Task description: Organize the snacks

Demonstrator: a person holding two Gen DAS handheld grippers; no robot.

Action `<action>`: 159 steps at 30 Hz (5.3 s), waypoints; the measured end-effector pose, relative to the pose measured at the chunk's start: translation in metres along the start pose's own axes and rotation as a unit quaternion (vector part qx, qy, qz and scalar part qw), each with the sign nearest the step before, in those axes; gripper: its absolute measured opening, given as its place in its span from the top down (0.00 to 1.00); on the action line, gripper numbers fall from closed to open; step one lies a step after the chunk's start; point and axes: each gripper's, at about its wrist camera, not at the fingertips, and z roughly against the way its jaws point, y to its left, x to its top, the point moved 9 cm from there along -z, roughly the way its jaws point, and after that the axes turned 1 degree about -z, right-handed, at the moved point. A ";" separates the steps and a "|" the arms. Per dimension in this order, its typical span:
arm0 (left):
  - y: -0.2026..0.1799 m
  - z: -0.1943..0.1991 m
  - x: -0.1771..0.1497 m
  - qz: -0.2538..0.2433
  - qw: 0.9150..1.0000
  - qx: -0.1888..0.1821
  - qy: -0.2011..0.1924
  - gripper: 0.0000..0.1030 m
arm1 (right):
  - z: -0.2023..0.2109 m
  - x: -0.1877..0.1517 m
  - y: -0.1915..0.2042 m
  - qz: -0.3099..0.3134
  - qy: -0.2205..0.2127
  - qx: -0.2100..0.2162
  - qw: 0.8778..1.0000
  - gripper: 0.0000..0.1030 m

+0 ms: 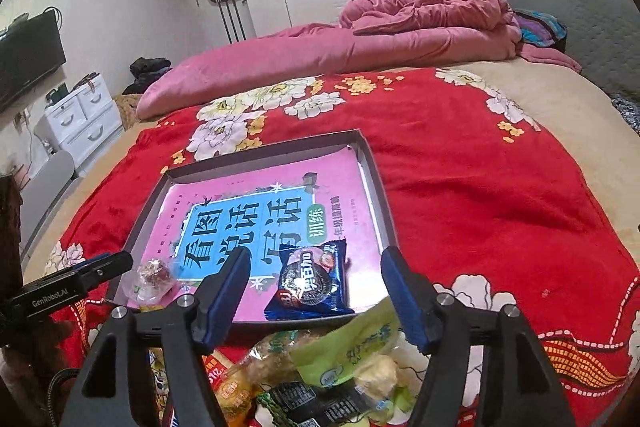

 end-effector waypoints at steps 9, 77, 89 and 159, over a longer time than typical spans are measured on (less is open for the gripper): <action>0.007 0.016 -0.006 0.001 1.000 0.006 -0.003 0.36 | 0.014 -0.001 -0.014 -0.012 -0.008 -0.010 1.000 0.31; -0.023 0.015 -0.091 -0.036 0.995 0.005 0.097 0.36 | 0.001 -0.084 -0.050 -0.007 0.090 -0.044 0.995 0.28; -0.021 0.008 -0.095 -0.024 0.994 -0.003 0.108 0.36 | -0.010 -0.078 -0.057 -0.017 0.077 -0.028 0.996 0.31; -0.028 0.042 -0.087 -0.006 0.996 -0.038 0.081 0.61 | 0.012 -0.066 -0.057 0.000 0.034 -0.030 0.999 0.63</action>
